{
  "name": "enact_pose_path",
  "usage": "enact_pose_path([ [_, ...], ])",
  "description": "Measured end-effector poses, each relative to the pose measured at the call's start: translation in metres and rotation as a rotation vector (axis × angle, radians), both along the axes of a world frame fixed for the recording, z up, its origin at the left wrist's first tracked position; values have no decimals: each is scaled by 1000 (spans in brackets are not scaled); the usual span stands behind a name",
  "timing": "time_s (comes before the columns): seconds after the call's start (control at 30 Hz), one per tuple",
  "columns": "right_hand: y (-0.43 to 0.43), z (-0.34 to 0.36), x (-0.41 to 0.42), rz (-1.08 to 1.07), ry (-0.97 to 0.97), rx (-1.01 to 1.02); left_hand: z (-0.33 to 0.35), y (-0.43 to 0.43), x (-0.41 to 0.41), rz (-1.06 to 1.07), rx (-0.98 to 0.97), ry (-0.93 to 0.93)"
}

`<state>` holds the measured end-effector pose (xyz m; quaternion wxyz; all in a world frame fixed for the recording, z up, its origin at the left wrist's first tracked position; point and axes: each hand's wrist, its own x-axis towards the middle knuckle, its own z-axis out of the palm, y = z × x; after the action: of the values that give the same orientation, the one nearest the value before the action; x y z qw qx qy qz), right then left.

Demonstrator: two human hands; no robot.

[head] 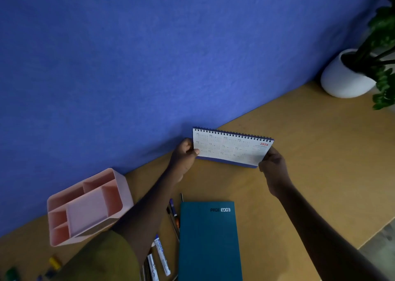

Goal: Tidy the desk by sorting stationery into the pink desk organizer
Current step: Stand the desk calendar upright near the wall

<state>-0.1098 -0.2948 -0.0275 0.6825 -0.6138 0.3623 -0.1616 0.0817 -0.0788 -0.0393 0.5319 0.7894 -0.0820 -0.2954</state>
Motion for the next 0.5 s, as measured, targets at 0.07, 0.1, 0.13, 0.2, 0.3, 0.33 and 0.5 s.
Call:
enact_pose_path([
  [0.07,0,-2,4,-4,8,-19,-2,-3,5,-19,-1,10],
  [0.1,0,-5,7,-8,13,-22,-4,-4,8,-32,-3,15],
  [0.13,-1,-7,9,-16,20,-23,-5,-6,10,-46,-5,22],
  [0.2,-1,-11,13,-32,33,-15,-7,-8,13,-88,12,42],
  [0.3,-3,-25,16,-19,69,-15,-10,-12,16,-157,62,79],
  [0.33,-4,-31,16,-11,80,-8,-11,-13,17,-171,75,88],
  [0.5,-10,-47,20,18,138,-17,-12,-10,25,-279,111,113],
])
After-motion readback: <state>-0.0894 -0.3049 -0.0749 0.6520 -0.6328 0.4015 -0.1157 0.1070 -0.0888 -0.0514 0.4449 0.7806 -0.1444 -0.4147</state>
